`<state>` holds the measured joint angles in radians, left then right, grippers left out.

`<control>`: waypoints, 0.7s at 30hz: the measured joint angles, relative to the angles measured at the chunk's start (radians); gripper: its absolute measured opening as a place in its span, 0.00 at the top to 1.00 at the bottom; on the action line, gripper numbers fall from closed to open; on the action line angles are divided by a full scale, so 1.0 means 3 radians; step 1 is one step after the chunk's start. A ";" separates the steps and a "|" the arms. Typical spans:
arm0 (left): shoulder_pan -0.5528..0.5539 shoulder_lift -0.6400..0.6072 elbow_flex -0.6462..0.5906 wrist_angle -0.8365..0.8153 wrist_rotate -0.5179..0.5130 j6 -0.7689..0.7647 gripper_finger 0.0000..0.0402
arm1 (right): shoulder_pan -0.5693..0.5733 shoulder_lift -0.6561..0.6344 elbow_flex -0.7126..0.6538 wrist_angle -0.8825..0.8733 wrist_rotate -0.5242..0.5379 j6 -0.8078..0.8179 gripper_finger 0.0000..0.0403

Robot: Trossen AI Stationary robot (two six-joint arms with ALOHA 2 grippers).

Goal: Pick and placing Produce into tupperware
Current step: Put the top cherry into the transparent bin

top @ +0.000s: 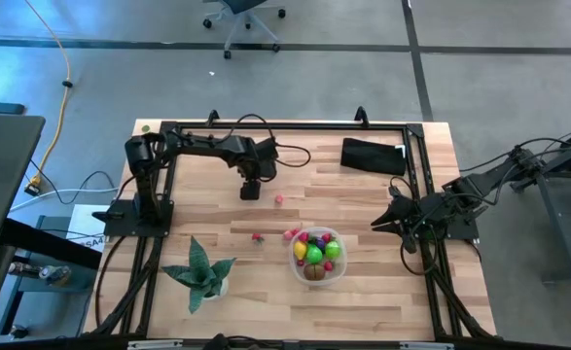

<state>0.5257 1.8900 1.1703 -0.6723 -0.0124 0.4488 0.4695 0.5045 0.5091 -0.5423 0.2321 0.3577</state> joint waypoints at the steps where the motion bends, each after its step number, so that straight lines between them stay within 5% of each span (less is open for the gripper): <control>1: 0.0012 0.0000 -0.0023 0.0007 0.0007 0.0014 0.44 | 0.0000 0.0000 0.0000 0.0000 0.0000 0.0001 0.87; 13: 0.0038 -0.0006 -0.0091 0.0122 0.0043 0.0254 0.44 | 0.0000 0.0000 0.0001 0.0000 0.0000 0.0001 0.87; 21: 0.0036 -0.0005 -0.0091 0.0058 0.0070 0.0173 0.63 | 0.0001 -0.0001 0.0000 0.0000 -0.0001 0.0000 0.87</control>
<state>0.5365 1.8885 1.1431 -0.6549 0.0086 0.5007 0.4697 0.5043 0.5091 -0.5423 0.2320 0.3577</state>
